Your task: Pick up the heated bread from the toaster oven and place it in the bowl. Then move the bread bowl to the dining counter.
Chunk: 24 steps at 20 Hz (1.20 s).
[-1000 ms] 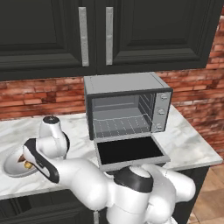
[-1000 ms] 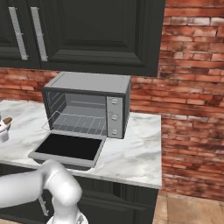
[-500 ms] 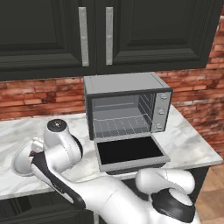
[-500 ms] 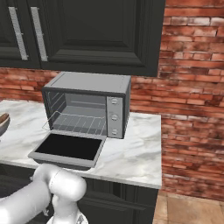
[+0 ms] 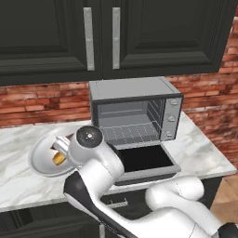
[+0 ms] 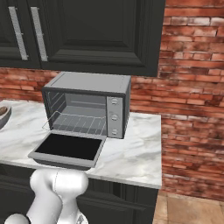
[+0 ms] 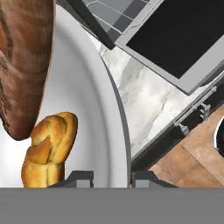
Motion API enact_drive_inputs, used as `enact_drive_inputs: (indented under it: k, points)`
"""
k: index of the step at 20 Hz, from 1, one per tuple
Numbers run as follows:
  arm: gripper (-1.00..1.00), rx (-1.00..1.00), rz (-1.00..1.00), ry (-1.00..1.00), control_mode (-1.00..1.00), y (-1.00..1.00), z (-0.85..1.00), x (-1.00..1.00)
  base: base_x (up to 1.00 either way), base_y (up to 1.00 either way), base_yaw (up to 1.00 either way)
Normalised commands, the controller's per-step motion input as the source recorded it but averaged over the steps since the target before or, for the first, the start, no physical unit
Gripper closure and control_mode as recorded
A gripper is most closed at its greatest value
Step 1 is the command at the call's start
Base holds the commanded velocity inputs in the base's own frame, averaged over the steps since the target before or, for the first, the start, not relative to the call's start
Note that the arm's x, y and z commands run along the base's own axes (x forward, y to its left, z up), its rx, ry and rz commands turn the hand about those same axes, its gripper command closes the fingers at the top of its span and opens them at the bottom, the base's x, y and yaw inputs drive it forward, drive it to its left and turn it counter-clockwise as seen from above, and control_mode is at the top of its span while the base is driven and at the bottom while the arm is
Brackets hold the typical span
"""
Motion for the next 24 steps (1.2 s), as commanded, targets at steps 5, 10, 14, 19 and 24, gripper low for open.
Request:
enact_drive_inputs:
  k: [5, 10, 14, 19, 24]
  points:
    - [1.0, 0.17, -0.09, 0.0, -1.0, -0.94, 0.93, -0.84, 0.0, 0.0, 0.0]
    - [1.0, 0.16, -0.04, 0.01, -1.0, -0.98, 0.69, -0.42, 0.0, 0.0, 0.0]
    - [1.0, 0.16, 0.0, 0.0, -1.0, -1.0, 0.42, 0.0, 0.0, 0.0, 0.0]
    - [1.0, 0.12, 0.05, 0.0, -1.0, -0.9, 0.21, 0.01, 0.0, 0.0, 0.0]
    - [1.0, 0.0, 0.0, 0.02, -1.0, -0.05, 0.0, 0.07, 0.0, 0.0, 0.0]
